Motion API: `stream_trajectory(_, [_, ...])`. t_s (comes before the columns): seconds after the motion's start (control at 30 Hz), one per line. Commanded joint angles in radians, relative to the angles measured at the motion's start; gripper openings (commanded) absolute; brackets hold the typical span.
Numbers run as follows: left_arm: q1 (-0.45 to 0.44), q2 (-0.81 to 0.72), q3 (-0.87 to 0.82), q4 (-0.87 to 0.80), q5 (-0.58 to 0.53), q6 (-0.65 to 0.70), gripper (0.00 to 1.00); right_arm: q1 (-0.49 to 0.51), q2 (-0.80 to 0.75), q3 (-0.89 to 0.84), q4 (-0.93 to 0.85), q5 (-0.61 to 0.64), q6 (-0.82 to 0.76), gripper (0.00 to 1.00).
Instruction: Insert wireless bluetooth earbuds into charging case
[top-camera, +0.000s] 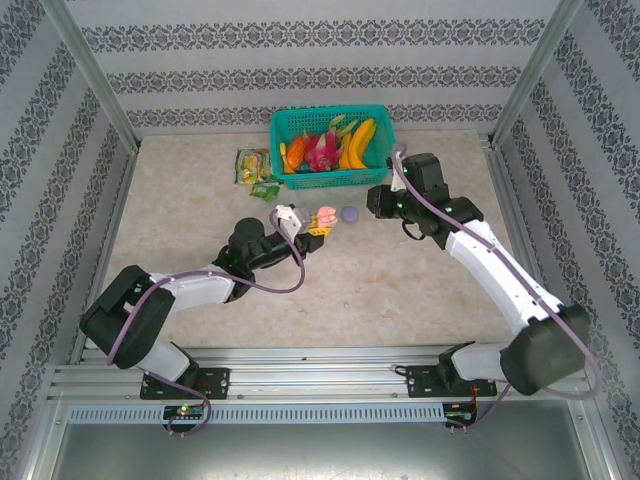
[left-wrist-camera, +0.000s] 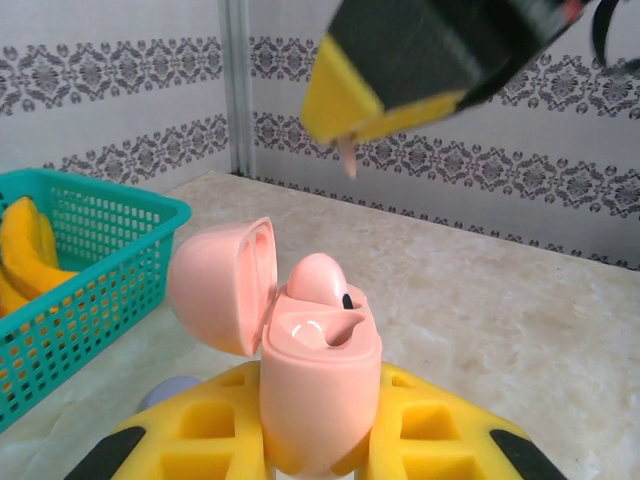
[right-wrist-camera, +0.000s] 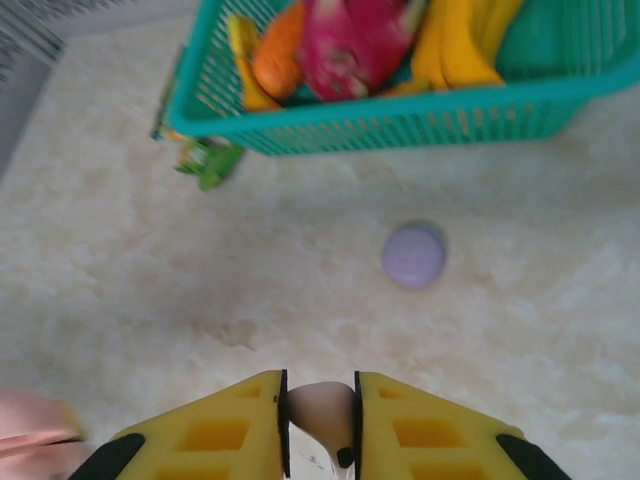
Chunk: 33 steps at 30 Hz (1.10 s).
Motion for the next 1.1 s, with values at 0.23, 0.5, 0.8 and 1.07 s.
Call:
stream_trajectory(0.23, [-0.002, 0.131, 0.189, 0.086, 0.138, -0.032, 0.0, 0.08, -0.189, -0.033, 0.233, -0.022, -0.046, 0.25])
stream_trajectory(0.5, [-0.023, 0.187, 0.282, 0.094, 0.162, -0.041, 0.0, 0.142, -0.27, -0.126, 0.364, -0.027, -0.094, 0.26])
stream_trajectory(0.8, [-0.033, 0.191, 0.342, 0.076, 0.174, -0.053, 0.0, 0.153, -0.306, -0.219, 0.459, -0.027, -0.061, 0.26])
stream_trajectory(1.07, [-0.04, 0.194, 0.351, 0.078, 0.17, -0.064, 0.0, 0.153, -0.303, -0.243, 0.499, -0.024, -0.046, 0.26])
